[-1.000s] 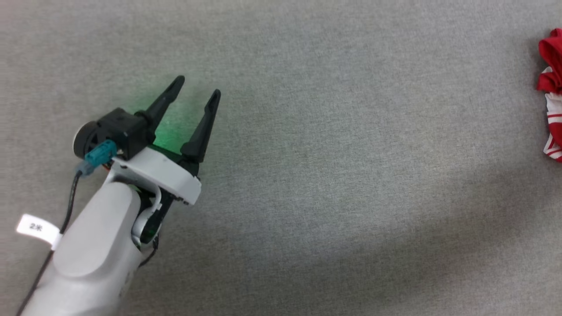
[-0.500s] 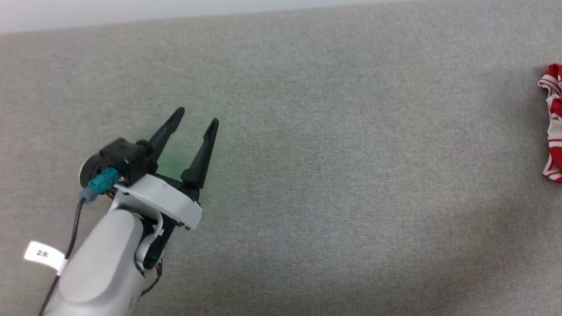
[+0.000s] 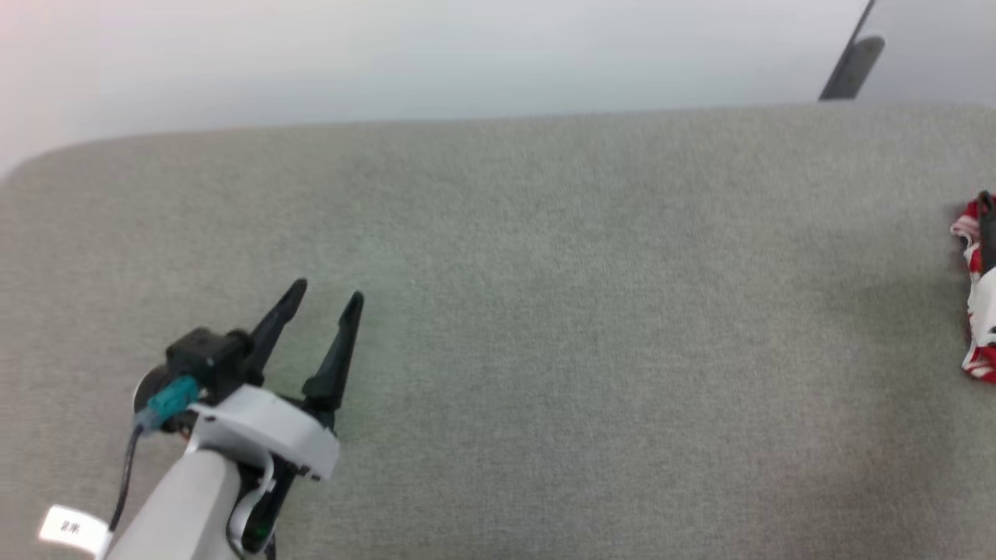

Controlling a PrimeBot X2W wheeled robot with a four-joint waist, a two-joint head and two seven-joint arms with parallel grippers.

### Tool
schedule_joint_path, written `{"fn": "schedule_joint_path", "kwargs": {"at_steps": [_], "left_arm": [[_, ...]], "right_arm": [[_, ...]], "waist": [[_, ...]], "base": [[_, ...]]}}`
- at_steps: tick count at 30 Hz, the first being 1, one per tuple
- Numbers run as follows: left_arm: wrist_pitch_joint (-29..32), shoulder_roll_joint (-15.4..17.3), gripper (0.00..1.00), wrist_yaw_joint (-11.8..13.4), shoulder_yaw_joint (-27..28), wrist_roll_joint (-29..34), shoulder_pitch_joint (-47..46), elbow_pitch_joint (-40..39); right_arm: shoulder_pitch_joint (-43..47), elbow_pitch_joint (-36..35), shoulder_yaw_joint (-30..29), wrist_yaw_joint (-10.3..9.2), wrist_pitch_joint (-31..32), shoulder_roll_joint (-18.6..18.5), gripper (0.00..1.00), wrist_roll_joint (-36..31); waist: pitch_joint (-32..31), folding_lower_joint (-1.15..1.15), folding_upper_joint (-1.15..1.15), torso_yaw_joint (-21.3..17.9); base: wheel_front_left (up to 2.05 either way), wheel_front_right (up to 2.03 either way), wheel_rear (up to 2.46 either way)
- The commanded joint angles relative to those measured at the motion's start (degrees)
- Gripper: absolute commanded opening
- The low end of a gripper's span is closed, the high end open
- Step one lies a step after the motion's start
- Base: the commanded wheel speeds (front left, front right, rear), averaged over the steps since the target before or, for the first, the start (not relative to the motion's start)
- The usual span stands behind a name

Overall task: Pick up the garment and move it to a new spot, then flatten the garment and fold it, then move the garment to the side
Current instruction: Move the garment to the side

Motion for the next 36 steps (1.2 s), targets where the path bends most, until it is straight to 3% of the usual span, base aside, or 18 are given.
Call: {"fn": "schedule_joint_path", "kwargs": {"at_steps": [1,7,18,28,36], "left_arm": [[-0.06,0.14,1.0,-0.14,0.68,0.0,1.27,-0.03],[-0.06,0.63,1.0,-0.13,4.51,0.39,5.85,-1.53],[-0.06,1.54,1.0,-0.13,12.61,3.44,13.29,-4.06],[-0.05,0.68,1.0,-0.13,18.3,7.37,18.41,-6.62],[-0.05,0.58,1.0,-0.13,19.75,8.52,21.8,-7.66]], "right_arm": [[2.0,-2.31,-0.76,-0.12,-0.26,0.81,1.0,0.16],[12.86,-16.82,-3.82,-0.12,-0.3,5.63,1.0,0.32],[28.61,-34.49,-3.56,-0.12,-0.32,11.14,1.0,1.02],[40.51,-46.53,-3.65,-0.12,-0.32,16.43,1.0,1.08],[46.06,-50.37,-4.5,-0.12,-0.32,18.74,1.0,1.05]], "waist": [[-3.89,0.0,0.0,2.2],[-7.19,0.0,0.0,3.3],[-10.72,0.0,0.0,4.9],[-12.02,0.0,0.0,7.72],[-12.76,0.0,0.0,8.54]], "base": [[0.0,0.0,0.0],[0.0,0.0,0.0],[0.0,0.0,0.0],[0.0,0.0,0.0],[0.0,0.0,0.0]]}}
